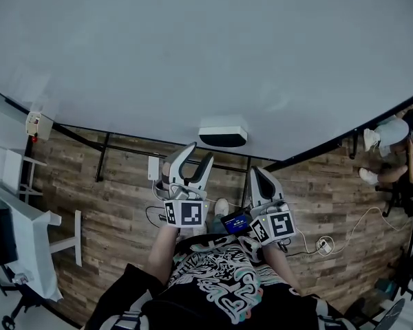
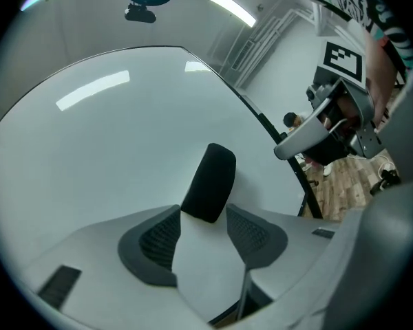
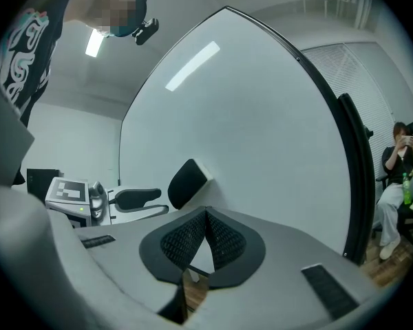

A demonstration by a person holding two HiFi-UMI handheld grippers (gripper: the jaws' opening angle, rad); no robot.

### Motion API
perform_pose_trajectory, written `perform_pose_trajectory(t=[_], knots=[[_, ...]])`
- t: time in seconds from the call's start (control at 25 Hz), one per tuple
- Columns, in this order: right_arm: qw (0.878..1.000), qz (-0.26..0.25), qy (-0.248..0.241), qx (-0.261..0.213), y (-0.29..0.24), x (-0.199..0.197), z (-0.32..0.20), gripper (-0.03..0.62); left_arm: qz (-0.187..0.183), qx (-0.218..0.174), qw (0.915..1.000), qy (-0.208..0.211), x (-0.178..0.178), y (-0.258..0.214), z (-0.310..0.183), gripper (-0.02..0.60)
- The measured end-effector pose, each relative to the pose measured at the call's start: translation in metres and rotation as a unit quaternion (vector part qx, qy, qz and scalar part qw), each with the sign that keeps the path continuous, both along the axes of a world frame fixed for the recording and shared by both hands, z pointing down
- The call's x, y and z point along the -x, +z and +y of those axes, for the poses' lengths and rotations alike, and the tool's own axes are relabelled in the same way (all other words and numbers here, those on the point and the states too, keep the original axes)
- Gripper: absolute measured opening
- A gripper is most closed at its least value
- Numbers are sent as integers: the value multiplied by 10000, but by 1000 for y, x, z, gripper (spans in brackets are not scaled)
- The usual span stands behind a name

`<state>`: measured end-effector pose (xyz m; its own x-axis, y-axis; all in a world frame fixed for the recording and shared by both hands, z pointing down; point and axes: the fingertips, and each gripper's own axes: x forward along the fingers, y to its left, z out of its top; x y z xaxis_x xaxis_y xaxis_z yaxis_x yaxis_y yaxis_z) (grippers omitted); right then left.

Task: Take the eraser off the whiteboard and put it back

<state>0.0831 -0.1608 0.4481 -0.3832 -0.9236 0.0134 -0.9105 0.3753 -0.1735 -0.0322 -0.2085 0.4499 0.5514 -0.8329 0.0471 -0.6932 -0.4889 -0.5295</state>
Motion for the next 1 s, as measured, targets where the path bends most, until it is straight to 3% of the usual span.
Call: perform_pose_trajectory(t=[0.32,1.0], knots=[[10000,10,8,38,2,-6,-12,14,-536,-488,9972,-157,-9,-1,-13,317],[9999,-2,-80,131,9,-5,-32,15,-1431,-1053,9838,-225,-28,4,-31,345]])
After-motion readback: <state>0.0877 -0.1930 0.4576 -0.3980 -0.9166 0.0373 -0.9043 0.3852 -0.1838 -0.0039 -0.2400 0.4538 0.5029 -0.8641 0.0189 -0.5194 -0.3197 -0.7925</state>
